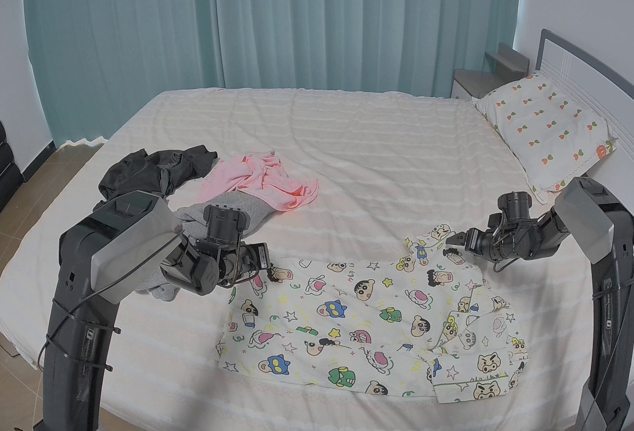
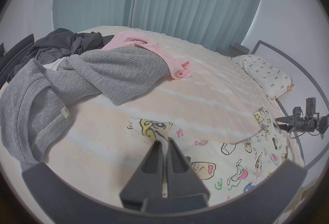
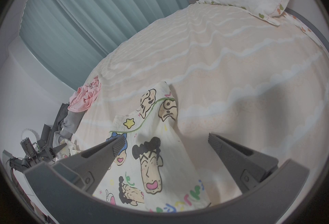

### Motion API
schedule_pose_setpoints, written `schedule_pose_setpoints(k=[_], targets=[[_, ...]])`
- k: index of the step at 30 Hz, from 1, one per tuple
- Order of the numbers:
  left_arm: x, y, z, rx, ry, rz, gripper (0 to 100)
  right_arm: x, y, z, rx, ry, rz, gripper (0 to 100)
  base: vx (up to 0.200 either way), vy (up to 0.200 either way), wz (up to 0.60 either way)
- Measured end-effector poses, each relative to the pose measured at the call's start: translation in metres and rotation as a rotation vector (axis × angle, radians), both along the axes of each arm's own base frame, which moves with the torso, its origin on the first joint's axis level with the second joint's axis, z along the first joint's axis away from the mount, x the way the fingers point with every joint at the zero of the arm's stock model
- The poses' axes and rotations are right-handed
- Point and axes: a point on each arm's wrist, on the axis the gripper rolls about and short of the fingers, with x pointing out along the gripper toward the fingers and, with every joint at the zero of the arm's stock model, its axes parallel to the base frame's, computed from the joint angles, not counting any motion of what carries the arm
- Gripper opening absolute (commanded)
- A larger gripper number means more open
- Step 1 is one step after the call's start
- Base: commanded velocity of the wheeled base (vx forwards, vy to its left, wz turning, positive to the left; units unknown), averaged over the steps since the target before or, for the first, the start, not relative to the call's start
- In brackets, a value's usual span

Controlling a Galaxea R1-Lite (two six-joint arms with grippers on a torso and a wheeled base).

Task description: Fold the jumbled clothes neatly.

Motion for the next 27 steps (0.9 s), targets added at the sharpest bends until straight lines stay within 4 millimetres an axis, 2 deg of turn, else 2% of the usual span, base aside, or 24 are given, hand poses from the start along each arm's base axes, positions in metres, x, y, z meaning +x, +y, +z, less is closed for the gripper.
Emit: schedule_pose_setpoints(k=[9,20,21,27], targets=[[-0.003,0.001,0.000,-0.011,0.011,0.011,0,0.006,0.002,-0.010,0.020,0.022,0.072,100,0.000,0.000,0.00],[-0.006,0.007,0.001,0.004,0.020,0.039,0,0.014,0.001,-0.006,0.053,0.044,0.104,100,0.000,0.000,0.00],[-0.006,0.008,0.002,0.004,0.020,0.040,0,0.014,0.001,-0.006,0.054,0.048,0.106,0,0.000,0.000,0.00],[-0.007,0.010,0.003,0.004,0.020,0.045,0,0.014,0.001,-0.009,0.061,0.062,0.116,0,0.000,0.000,0.00]])
